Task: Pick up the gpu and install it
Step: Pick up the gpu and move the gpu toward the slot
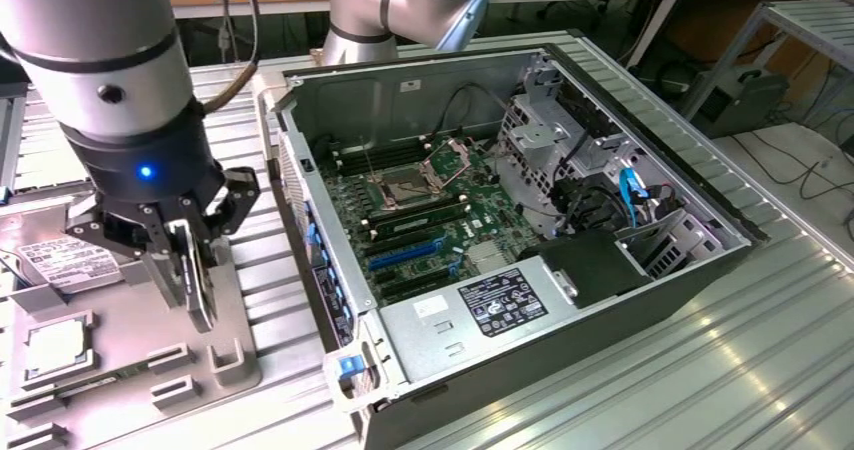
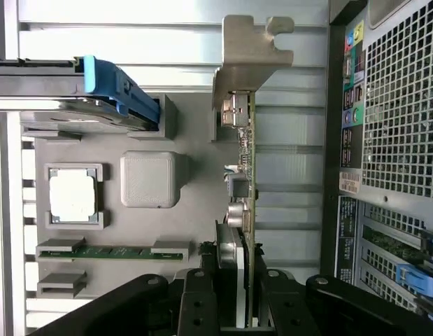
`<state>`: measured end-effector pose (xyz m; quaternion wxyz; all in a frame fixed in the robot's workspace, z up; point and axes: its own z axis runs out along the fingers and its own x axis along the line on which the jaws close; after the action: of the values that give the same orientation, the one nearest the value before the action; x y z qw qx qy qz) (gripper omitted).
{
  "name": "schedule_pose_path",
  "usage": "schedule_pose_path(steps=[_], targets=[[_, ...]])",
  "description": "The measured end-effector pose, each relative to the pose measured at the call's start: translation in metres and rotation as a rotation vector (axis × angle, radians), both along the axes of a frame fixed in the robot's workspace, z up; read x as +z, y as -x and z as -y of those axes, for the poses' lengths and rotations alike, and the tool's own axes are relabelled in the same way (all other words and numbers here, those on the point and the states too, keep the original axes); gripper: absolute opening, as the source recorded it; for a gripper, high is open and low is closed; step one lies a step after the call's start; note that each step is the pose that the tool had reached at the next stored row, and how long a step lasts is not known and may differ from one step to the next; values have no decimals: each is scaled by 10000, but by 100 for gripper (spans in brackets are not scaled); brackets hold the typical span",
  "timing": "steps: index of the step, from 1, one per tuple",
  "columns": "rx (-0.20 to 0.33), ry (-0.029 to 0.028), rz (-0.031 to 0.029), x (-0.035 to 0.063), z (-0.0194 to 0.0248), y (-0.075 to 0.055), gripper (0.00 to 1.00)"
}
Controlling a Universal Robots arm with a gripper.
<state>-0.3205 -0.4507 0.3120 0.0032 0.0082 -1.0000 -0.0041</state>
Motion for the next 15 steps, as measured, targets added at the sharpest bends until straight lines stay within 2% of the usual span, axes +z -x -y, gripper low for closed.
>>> schedule_pose_path(steps=[9,15], targets=[[0,14,1,413,0,0,28],[0,30,1,726,0,0,28]])
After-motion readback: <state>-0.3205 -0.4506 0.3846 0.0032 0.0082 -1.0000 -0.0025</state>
